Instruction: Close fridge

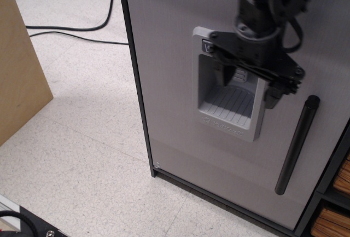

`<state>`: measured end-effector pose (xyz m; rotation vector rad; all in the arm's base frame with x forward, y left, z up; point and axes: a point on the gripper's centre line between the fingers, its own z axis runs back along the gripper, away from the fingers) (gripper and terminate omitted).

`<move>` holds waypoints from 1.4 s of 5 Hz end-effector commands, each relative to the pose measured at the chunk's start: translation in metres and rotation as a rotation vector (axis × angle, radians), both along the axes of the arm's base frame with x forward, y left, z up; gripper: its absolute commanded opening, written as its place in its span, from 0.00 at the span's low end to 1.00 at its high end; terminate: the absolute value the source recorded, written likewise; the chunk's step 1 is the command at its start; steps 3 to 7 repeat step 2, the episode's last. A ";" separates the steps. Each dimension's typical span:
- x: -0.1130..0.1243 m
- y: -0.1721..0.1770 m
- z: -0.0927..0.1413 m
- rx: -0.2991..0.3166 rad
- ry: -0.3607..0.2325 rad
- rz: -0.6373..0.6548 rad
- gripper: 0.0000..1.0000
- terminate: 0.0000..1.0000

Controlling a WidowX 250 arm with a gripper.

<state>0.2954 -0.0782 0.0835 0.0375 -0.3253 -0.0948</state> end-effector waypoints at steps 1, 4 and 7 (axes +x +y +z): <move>-0.027 0.021 0.023 0.037 0.001 0.044 1.00 0.00; -0.027 0.021 0.023 0.037 0.001 0.044 1.00 1.00; -0.027 0.021 0.023 0.037 0.001 0.044 1.00 1.00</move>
